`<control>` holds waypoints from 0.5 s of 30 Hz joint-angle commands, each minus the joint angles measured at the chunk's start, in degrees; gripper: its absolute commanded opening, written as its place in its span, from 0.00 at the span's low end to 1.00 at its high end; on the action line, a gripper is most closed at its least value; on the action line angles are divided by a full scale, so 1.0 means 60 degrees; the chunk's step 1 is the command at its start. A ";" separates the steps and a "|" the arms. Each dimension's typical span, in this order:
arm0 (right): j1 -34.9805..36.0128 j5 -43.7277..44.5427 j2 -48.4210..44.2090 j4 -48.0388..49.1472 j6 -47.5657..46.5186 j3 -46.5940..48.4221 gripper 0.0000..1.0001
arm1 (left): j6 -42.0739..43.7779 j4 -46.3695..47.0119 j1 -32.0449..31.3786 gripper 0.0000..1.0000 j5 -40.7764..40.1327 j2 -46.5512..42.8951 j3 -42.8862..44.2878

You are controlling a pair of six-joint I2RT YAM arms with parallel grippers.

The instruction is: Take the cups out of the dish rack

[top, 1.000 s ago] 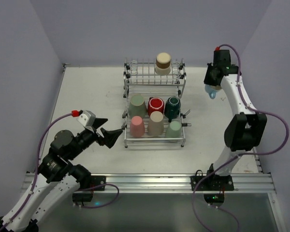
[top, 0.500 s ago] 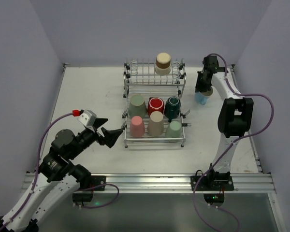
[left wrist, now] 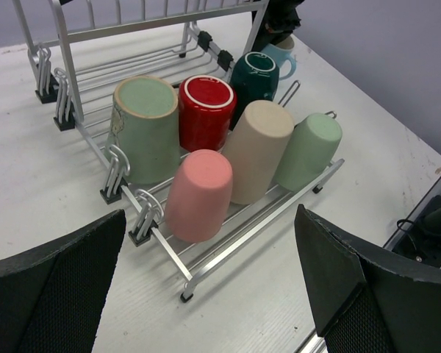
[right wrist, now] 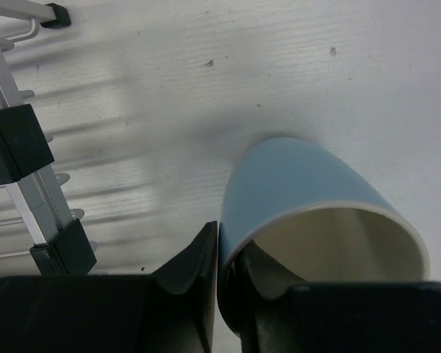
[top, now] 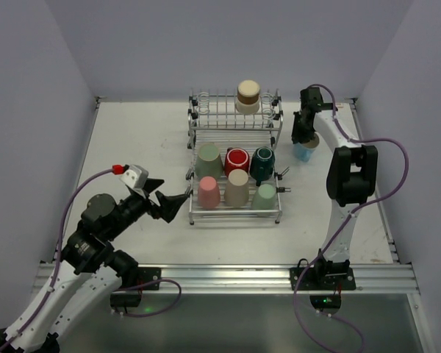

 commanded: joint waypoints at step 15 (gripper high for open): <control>-0.0035 -0.0115 -0.4129 0.2028 0.0753 -0.2171 0.84 | -0.0261 0.0427 0.0251 1.00 -0.0269 0.1394 0.0836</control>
